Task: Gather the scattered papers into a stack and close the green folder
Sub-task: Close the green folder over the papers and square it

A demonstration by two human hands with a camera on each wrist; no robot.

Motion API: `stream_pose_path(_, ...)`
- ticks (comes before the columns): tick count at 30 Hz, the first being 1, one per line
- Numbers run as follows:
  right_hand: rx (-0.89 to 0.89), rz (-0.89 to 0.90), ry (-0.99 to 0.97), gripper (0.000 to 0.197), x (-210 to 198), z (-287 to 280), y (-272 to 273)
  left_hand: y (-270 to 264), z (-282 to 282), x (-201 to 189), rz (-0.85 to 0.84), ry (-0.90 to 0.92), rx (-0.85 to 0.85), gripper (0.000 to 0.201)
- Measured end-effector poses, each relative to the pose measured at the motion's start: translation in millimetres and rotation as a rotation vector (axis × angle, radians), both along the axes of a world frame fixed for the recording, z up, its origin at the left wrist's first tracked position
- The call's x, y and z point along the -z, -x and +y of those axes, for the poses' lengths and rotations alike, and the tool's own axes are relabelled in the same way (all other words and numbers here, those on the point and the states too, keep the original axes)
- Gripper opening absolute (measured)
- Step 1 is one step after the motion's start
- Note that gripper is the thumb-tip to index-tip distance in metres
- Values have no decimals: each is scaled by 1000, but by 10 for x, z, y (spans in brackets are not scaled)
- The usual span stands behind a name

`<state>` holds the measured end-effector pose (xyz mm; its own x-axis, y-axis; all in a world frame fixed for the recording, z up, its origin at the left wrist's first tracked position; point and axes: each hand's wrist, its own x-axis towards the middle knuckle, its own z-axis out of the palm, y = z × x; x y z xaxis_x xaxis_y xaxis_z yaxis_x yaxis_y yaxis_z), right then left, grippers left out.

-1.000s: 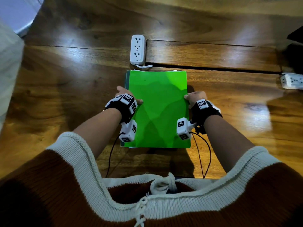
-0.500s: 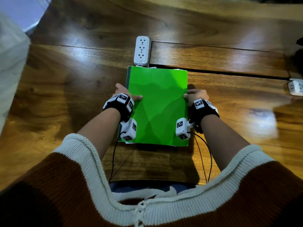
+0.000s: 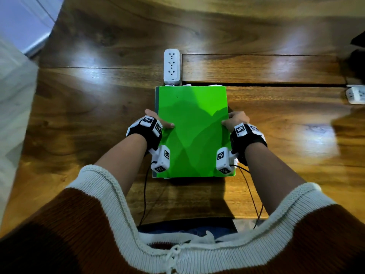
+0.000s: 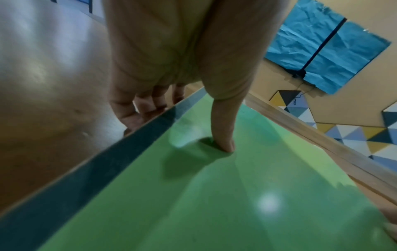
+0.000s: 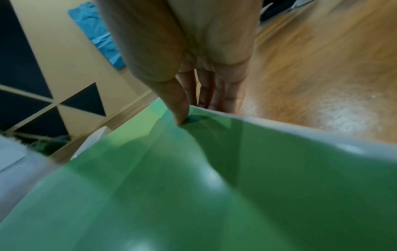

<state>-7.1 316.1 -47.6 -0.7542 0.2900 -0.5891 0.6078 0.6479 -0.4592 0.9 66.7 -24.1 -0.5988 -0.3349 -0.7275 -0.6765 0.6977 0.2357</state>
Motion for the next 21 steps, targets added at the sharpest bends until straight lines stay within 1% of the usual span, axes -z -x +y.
stream_pose_path(2, -42, -5, -30, 39, -11, -126, -42, -10, -117, 14, -13, 0, -17, 115)
stream_pose_path(4, -77, -14, -30, 42, -5, -316, -103, -75, -323, -11, -52, 37, -23, 116)
stream_pose_path(5, -98, -9, -22, 43, -4, -430, -111, -93, -458, -21, -56, 66, -20, 109)
stream_pose_path(6, -113, -2, -12, 42, -4, -532, -121, -111, -583, -31, -45, 96, 3, 93)
stream_pose_path(7, -128, 0, 1, 41, 5, -643, -133, -142, -714, -45, -34, 138, 52, 72)
stream_pose_path(8, -147, 2, 15, 38, 19, -781, -138, -172, -862, -71, -44, 175, 92, 57)
stream_pose_path(9, -170, 3, 27, 33, 36, -916, -150, -186, -1002, -68, -81, 215, 142, 51)
stream_pose_path(10, -196, 11, 36, 28, 49, -1071, -164, -199, -1152, -50, -129, 249, 170, 57)
stream_pose_path(11, -213, 19, 43, 25, 54, -1207, -173, -194, -1292, -1, -152, 261, 167, 70)
stream_pose_path(13, -246, 27, 57, 24, 61, -1484, -151, -88, -1698, 308, -161, 297, 109, 112)
stream_pose_path(14, -254, 30, 64, 24, 67, -1600, -137, -77, -1810, 320, -177, 304, 91, 120)
stream_pose_path(15, -266, 33, 70, 23, 69, -1720, -103, -75, -1877, 237, -176, 302, 81, 114)
stream_pose_path(17, -270, 42, 78, 22, 72, -1890, -30, -113, -1908, -5, -156, 324, 103, 88)
stream_pose_path(18, -268, 47, 80, 21, 67, -1959, 56, -97, -1936, -102, -123, 317, 93, 82)
stream_pose_path(21, -267, 35, 102, 23, 51, -2068, 304, 99, -2028, -117, -104, 294, 52, 84)
